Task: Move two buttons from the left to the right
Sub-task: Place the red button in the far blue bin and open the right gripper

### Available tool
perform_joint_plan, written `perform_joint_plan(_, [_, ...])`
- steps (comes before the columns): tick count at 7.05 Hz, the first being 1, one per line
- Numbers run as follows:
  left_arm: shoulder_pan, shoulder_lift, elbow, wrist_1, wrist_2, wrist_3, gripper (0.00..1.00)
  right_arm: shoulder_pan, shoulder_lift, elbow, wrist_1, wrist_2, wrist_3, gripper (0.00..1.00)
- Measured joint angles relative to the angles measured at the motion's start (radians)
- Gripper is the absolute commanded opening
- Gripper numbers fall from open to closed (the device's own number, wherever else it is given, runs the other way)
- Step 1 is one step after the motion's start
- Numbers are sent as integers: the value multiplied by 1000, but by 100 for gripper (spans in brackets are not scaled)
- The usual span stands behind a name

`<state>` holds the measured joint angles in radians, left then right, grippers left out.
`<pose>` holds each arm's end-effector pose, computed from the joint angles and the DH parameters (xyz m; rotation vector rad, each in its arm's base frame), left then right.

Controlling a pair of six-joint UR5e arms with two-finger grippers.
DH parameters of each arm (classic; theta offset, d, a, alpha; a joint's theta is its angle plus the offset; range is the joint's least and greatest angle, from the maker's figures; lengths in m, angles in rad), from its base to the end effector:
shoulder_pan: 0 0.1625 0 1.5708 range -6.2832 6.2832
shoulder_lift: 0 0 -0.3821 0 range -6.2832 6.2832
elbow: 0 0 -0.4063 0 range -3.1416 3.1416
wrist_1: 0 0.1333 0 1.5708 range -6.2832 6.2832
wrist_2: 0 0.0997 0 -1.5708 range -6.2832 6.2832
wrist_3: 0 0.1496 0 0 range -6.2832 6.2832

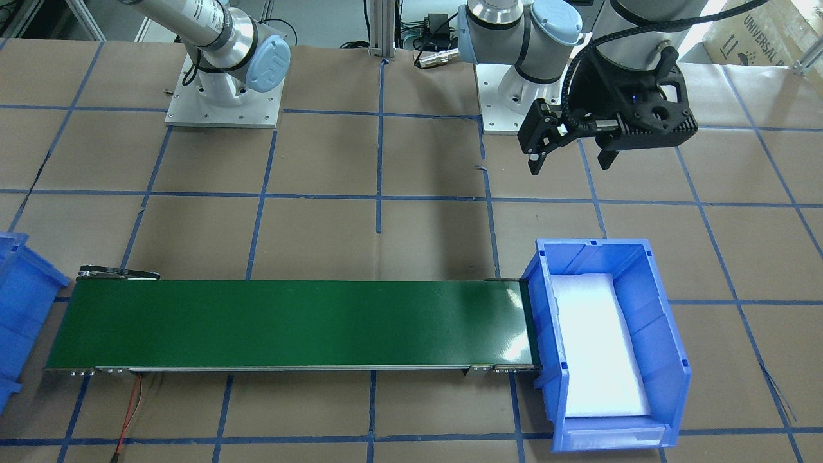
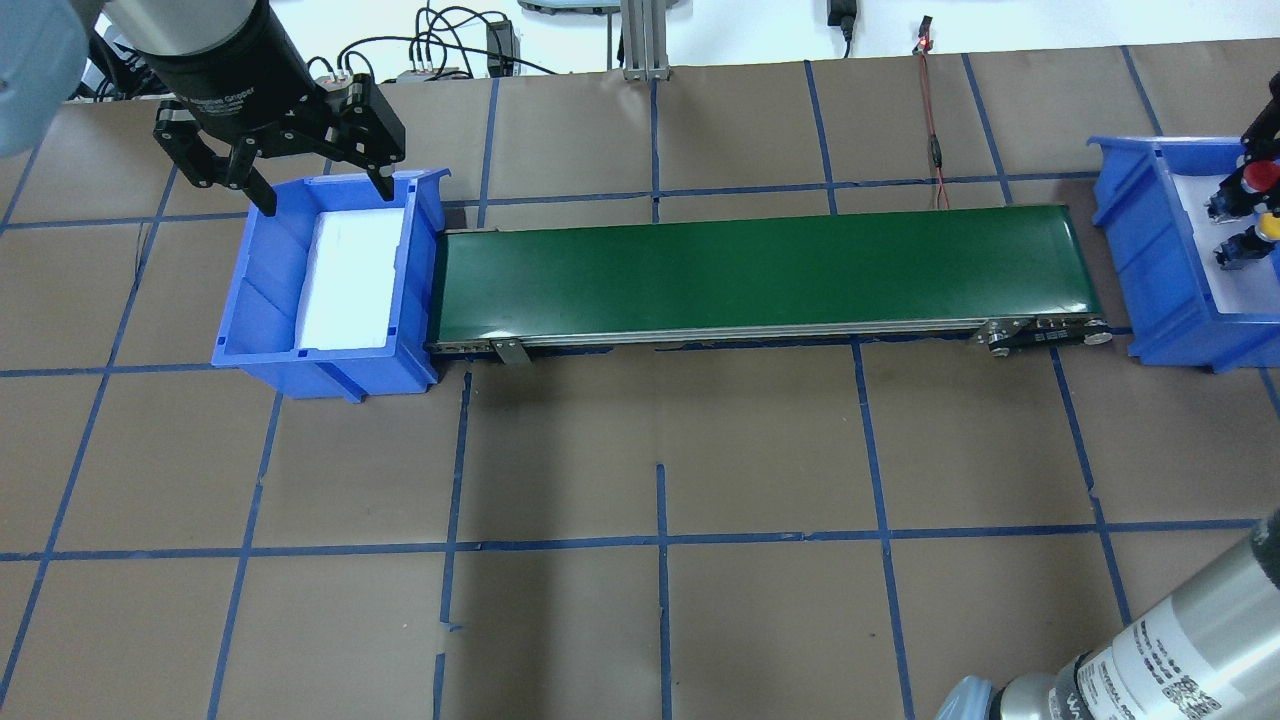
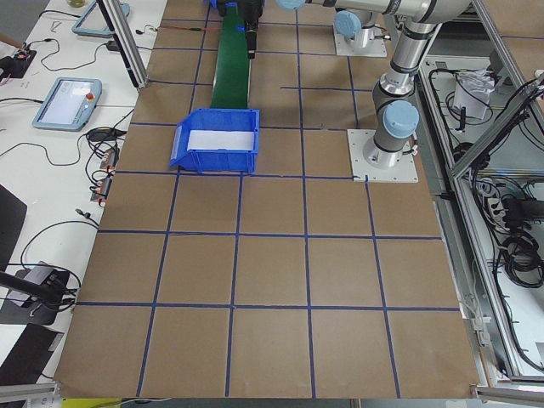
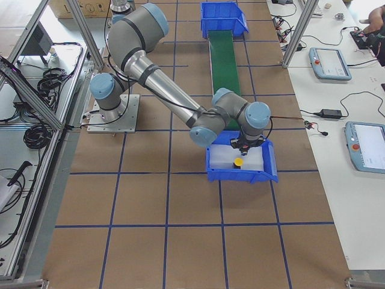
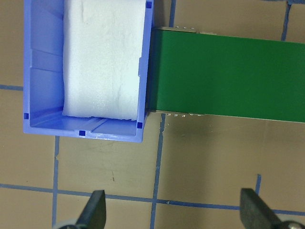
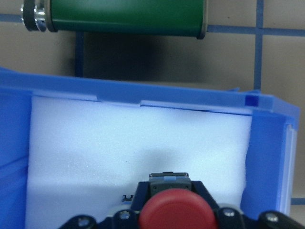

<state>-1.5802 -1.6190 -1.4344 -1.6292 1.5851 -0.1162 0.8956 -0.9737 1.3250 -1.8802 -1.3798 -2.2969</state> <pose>-0.1361 -0.5260 0.4334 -0.1673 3.1243 -0.0479 -0.3049 -0.6395 0.1877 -2.2214 2.1196 -0.2876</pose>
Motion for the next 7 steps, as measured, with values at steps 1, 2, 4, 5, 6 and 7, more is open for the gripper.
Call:
perform_joint_plan(1, [0,0,0,3,0,0,100,-4,24,3,-6,27,-6,23])
perform_joint_plan(2, [1,0,0,4,-1,0,100,-5,35,5,-8,37,-9,43])
perform_joint_plan(4, [1,-1,0,5,-2,1,100,-6,49,7,-7,36,-5,100])
perform_joint_plan(5, [2,-1,0,5,-1,1,100,-4,51,7,-5,35,-2,100])
perform_joint_plan(6, [1,-1,-1,5,0,2,100,0,46,3,-2,31,1,100])
perform_joint_plan(7, [1,-1,-2,5,0,2,100,8,28,-3,3,13,3,100])
